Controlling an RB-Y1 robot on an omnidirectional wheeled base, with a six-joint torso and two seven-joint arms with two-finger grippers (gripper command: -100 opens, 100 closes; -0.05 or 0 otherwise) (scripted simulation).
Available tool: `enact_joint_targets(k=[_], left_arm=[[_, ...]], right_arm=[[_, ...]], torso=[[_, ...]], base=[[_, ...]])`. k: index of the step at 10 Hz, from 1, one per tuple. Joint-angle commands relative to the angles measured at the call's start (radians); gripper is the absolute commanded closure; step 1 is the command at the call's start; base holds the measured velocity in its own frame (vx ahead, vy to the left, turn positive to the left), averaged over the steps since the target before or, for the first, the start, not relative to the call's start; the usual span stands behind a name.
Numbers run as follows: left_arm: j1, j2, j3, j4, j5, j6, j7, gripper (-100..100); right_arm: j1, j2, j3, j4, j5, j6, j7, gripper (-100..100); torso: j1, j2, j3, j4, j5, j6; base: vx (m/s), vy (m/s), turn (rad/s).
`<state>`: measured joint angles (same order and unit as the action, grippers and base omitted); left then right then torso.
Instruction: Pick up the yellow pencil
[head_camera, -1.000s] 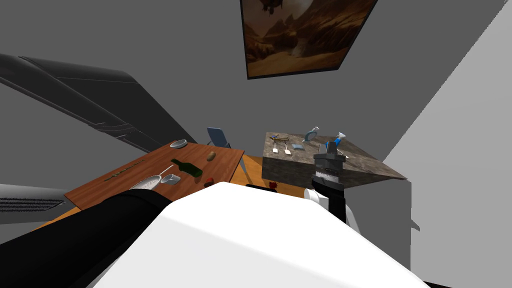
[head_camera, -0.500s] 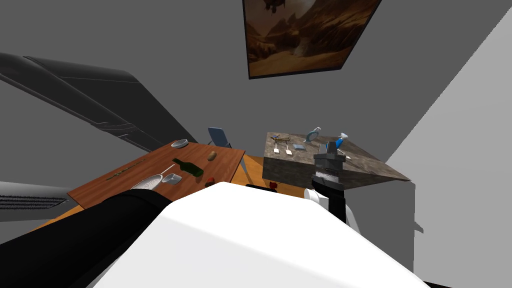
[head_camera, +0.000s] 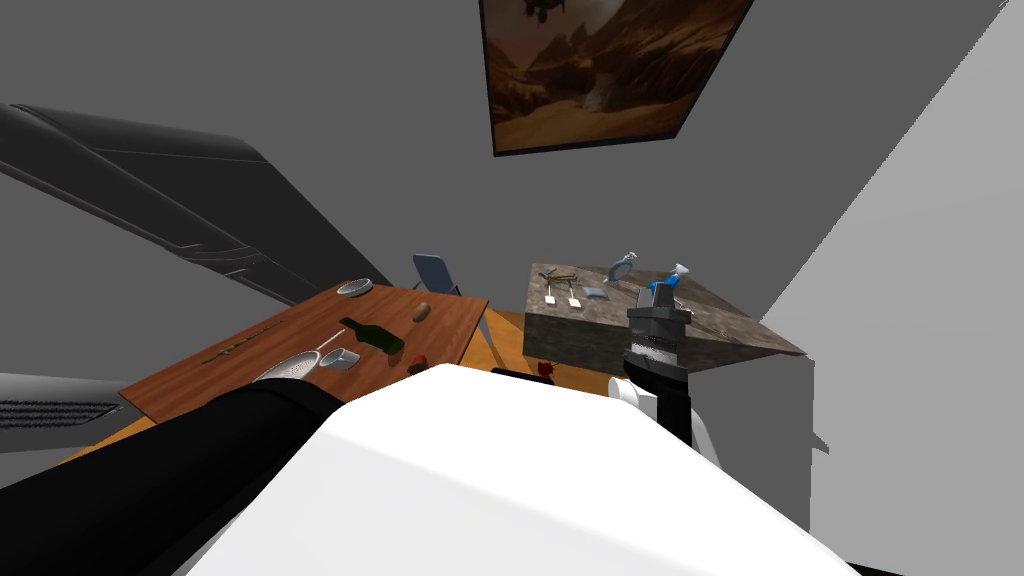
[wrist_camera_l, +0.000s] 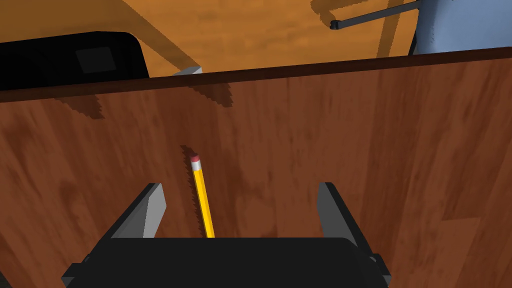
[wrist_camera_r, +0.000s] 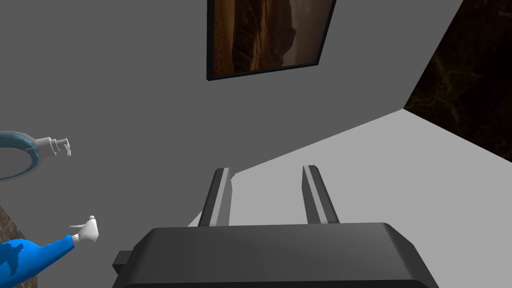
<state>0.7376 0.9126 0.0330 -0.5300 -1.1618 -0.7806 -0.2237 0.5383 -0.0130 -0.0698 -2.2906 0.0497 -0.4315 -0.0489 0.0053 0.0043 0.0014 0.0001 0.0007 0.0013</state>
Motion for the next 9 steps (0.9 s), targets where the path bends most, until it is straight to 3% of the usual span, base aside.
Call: enact_joint_targets(k=[1,3,4,5,7,8,9], left_arm=[[-0.011,0.013,-0.002,0.03,0.012,-0.007,-0.016,-100],[0.008,0.068,-0.013,0.04,0.052,-0.006,-0.026,-100],[0.008,0.068,-0.013,0.04,0.052,-0.006,-0.026,-100],[0.018,0.095,-0.019,0.047,0.073,-0.004,-0.029,-100],[0.018,0.095,-0.019,0.047,0.073,-0.004,-0.029,-100],[0.025,0.117,-0.025,0.062,0.101,-0.002,-0.027,-100],[0.025,0.117,-0.025,0.062,0.101,-0.002,-0.027,-100]], right_arm=[[0.0,0.0,0.0,0.0,0.0,0.0,0.0,0],[0.0,0.0,0.0,0.0,0.0,0.0,0.0,0],[0.0,0.0,0.0,0.0,0.0,0.0,0.0,0],[0.0,0.0,0.0,0.0,0.0,0.0,0.0,0],[0.0,0.0,0.0,0.0,0.0,0.0,0.0,0],[0.0,0.0,0.0,0.0,0.0,0.0,0.0,0],[0.0,0.0,0.0,0.0,0.0,0.0,0.0,0]], torso=[[0.0,0.0,0.0,0.0,0.0,0.0],[0.0,0.003,0.002,0.001,0.0,0.0],[-0.001,0.007,0.004,0.002,0.0,0.0],[0.0,0.006,0.004,0.002,0.0,-0.001],[0.001,0.002,0.002,0.001,0.0,0.0],[0.002,-0.001,0.0,0.0,0.001,0.0],[0.002,-0.002,-0.001,0.0,0.0,0.0]], base=[[-0.124,-0.034,-0.015],[-0.154,-0.043,-0.061],[-0.151,-0.035,-0.028],[-0.113,-0.033,-0.06],[-0.056,-0.009,-0.015],[-0.035,-0.015,-0.124],[-0.038,-0.017,-0.069]])
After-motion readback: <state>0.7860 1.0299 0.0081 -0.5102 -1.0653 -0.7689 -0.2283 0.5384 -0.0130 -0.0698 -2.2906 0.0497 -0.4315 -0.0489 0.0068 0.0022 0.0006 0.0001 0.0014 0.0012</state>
